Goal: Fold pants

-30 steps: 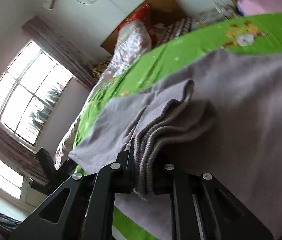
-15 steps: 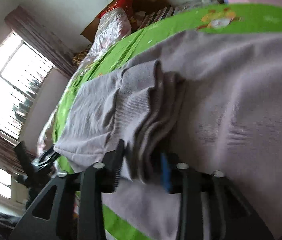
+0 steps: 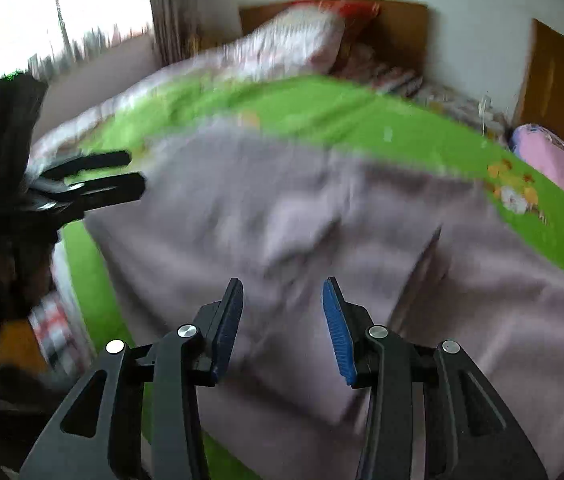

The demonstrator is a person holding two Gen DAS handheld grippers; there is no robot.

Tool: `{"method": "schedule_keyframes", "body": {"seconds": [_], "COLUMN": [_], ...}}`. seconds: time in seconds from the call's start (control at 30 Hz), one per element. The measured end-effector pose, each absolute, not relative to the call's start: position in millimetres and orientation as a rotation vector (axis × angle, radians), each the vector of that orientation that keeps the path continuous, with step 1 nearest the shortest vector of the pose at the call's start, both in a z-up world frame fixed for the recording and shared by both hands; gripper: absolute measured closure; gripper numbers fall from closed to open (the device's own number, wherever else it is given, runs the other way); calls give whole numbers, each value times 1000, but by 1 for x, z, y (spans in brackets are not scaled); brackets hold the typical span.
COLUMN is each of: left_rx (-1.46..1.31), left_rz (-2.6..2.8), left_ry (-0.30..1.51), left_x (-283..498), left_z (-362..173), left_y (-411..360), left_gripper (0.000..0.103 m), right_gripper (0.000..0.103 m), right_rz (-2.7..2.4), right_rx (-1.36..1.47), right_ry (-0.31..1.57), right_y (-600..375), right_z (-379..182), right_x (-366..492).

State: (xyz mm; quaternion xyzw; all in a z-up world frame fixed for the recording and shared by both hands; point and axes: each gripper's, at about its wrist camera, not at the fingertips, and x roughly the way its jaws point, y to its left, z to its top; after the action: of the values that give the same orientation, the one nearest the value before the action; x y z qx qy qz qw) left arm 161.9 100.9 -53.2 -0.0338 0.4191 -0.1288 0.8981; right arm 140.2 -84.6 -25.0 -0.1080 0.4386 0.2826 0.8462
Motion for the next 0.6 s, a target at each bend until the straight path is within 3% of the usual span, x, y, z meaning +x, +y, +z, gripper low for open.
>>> {"method": "schedule_keyframes", "body": {"seconds": [0.13, 0.4, 0.5, 0.6], "left_rx": [30, -38, -31, -40], "left_rz": [-263, -318, -321, -268], "left_ry": [879, 769, 845, 979], "left_x": [157, 218, 266, 294], "left_z": [-57, 19, -7, -55], "left_y": [99, 104, 92, 97], "left_gripper": [2, 2, 2, 2], "right_gripper": [53, 46, 39, 34], "right_rz": [639, 659, 630, 680], "right_rx": [-109, -211, -268, -152], "right_ry": [962, 838, 908, 949], "right_y": [-112, -101, -85, -100], "right_z": [-21, 15, -10, -20], "right_x": [137, 189, 217, 225]}}
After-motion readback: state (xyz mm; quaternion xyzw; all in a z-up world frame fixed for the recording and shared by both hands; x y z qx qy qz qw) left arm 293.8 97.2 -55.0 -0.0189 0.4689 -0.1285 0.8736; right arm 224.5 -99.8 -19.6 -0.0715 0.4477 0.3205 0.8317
